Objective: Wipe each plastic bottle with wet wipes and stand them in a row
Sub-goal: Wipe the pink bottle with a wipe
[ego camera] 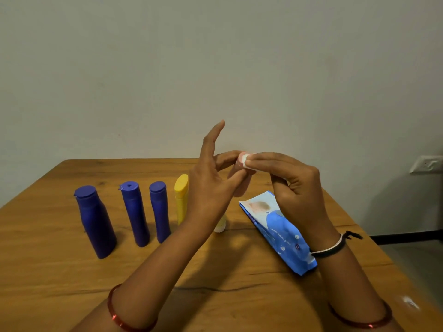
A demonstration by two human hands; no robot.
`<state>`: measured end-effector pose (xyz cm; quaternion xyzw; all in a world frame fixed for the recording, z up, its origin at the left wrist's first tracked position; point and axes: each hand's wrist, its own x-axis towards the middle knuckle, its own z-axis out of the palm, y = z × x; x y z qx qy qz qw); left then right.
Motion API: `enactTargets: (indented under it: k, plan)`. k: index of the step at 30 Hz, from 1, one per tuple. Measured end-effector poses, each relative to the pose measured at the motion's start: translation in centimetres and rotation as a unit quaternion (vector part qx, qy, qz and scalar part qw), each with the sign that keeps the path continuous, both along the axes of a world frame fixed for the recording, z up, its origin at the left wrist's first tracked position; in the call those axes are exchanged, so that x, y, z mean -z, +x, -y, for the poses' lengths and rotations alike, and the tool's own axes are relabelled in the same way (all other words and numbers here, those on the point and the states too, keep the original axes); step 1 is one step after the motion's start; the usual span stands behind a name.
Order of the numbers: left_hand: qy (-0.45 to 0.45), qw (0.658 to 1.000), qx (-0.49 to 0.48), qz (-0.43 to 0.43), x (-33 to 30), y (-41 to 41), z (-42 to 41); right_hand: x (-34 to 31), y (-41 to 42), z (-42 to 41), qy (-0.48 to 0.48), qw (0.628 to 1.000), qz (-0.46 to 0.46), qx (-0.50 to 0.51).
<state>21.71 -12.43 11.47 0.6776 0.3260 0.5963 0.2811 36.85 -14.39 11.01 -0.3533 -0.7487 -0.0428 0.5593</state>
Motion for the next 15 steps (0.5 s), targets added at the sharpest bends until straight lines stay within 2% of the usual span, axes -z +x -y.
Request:
enactTargets:
  k: [4,9,15]
  plan:
    - [-0.005,1.000,0.016,-0.011,-0.4,0.0,0.3,-0.4,0.2,-0.8,0.019,0.998,-0.003,0.068]
    - [0.005,1.000,0.017,-0.025,-0.5,0.1,0.6,-1.0,-1.4,-0.3,0.020,0.999,0.025,0.031]
    - [0.003,1.000,0.009,0.027,-0.8,-0.7,0.2,-0.1,-0.7,0.1,0.049,0.998,0.003,0.029]
